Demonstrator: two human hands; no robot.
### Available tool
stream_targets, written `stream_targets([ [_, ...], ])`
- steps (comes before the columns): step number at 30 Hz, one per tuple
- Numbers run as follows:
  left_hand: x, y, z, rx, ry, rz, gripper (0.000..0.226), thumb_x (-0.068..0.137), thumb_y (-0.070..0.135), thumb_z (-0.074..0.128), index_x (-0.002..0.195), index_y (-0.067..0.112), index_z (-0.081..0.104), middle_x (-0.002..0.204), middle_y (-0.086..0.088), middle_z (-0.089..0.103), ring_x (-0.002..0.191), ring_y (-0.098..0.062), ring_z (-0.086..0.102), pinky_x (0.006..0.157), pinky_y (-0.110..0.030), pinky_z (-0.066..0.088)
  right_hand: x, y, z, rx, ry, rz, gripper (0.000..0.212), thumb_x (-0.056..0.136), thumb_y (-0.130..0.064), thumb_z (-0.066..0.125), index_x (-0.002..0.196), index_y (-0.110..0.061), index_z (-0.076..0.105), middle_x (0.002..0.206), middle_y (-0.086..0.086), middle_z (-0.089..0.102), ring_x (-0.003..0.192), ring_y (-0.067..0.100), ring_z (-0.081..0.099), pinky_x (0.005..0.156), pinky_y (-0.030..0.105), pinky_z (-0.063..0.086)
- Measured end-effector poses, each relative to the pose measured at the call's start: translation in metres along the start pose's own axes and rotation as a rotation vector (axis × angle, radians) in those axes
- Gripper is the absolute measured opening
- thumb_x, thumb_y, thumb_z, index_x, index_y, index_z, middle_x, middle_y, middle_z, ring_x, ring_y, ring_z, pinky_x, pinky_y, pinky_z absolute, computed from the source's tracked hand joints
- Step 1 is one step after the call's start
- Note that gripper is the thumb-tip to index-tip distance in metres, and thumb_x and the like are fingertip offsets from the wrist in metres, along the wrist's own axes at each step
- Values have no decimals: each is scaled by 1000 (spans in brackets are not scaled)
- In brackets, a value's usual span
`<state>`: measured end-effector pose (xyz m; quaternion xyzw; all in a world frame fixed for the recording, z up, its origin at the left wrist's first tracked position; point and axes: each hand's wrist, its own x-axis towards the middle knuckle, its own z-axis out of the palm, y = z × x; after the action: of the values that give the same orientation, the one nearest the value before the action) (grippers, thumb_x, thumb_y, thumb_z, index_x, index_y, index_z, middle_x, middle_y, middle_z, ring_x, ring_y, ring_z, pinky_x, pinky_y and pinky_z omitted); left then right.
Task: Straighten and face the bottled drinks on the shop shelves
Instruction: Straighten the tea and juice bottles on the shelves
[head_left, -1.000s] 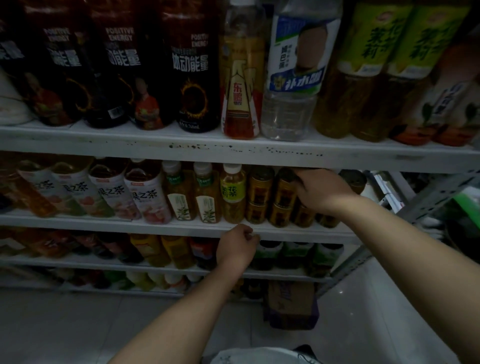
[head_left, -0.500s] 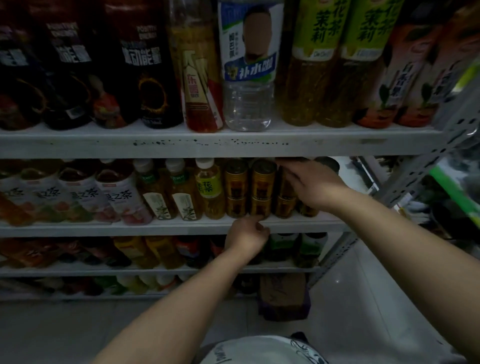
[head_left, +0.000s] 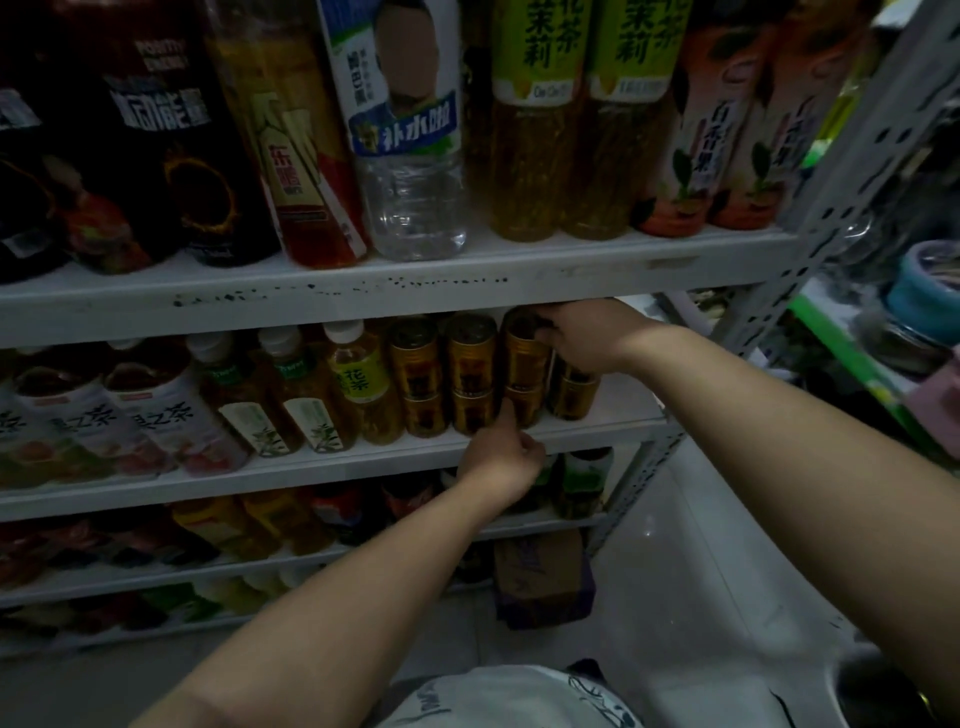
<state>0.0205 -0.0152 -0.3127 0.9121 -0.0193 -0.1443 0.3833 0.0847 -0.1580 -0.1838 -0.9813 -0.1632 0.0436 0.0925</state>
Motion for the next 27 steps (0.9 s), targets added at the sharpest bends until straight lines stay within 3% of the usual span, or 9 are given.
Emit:
stream_targets([
  [3, 0, 3, 6, -55, -17, -51, 86, 85, 39, 52, 151, 31, -2, 93, 8, 57, 77, -11, 55, 63, -25, 47, -2, -4, 0, -5, 17, -9, 38, 97, -33, 42, 135, -27, 47, 139, 7, 48, 121, 29, 47, 93, 33, 37],
  [6, 1, 11, 14, -124, -36, -105, 94, 86, 36, 55, 150, 28, -13, 113, -4, 61, 82, -15, 57, 67, -25, 47, -3, -6, -1, 3, 6, 22, 37, 98, -35, 41, 131, -23, 52, 135, 8, 52, 117, 28, 49, 91, 32, 37],
  [11, 1, 34, 25, -221, 3, -200, 101, 87, 35, 58, 147, 19, -22, 126, -7, 58, 97, -22, 60, 79, -28, 49, -6, -11, 1, -12, 49, 60, 34, 97, -38, 42, 117, -18, 61, 115, 9, 62, 98, 25, 56, 77, 31, 40],
  [15, 3, 48, 32, -196, 143, -294, 89, 93, 37, 51, 150, 12, -13, 135, -11, 51, 106, -29, 58, 76, -31, 46, -7, -13, 3, 11, 104, 85, 31, 95, -41, 44, 100, -18, 64, 99, 7, 64, 79, 18, 49, 71, 30, 38],
  [20, 8, 61, 40, -348, 329, -431, 79, 94, 45, 49, 150, 13, 5, 127, -14, 56, 103, -32, 60, 71, -34, 43, -8, -15, 2, -32, 93, 99, 31, 94, -46, 41, 83, -22, 57, 79, -1, 56, 73, 17, 51, 64, 30, 39],
  [24, 18, 73, 45, -512, 413, -517, 85, 87, 53, 58, 148, 16, 11, 126, -15, 56, 103, -32, 60, 71, -32, 37, -13, -10, 2, -16, 93, 80, 35, 94, -44, 41, 94, -18, 64, 89, 2, 63, 77, 18, 56, 66, 32, 47],
  [27, 22, 81, 46, -575, 479, -573, 80, 86, 50, 59, 145, 17, 15, 123, -15, 57, 101, -33, 60, 76, -35, 42, -15, -6, 3, -15, 118, 52, 35, 94, -41, 40, 102, -17, 65, 95, 3, 64, 82, 20, 57, 69, 32, 49],
])
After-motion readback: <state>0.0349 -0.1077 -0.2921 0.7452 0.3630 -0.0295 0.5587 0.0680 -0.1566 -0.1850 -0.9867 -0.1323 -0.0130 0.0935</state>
